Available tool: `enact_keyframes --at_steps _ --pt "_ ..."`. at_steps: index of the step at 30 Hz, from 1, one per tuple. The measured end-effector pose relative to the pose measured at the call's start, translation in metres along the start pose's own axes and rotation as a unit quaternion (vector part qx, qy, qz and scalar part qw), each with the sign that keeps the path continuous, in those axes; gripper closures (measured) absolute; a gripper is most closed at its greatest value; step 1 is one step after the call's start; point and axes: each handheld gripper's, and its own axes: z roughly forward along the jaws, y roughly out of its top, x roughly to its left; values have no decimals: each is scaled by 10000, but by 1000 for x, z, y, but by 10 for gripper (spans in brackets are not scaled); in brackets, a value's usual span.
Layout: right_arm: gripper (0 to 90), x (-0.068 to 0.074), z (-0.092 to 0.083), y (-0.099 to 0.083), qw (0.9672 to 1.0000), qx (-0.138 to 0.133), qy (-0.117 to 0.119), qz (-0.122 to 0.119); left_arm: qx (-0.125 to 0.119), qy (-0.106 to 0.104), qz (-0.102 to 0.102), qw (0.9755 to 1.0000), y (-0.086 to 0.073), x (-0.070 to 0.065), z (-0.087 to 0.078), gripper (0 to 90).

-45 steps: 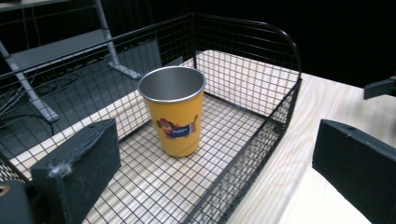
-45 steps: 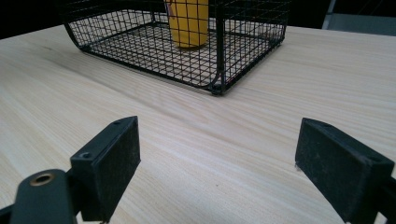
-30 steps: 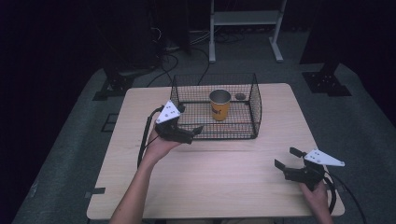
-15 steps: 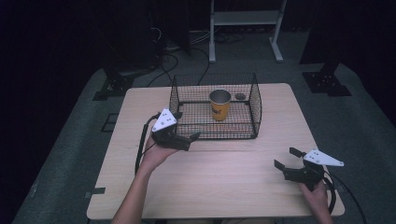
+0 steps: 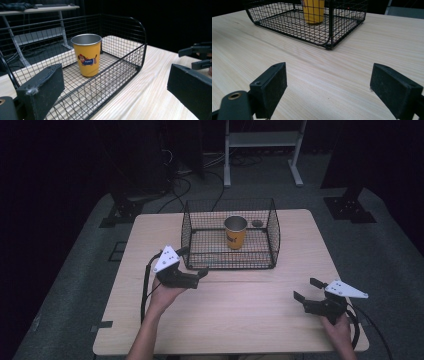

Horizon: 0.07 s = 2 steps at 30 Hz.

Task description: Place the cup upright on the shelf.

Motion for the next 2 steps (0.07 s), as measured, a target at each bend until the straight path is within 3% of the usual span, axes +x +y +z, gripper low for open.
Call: enact_keyframes --at_steps 2 --pt "130 -1 0 0 10000 -17 16 16 -17 69 5 10000 -7 -7 -2 5"
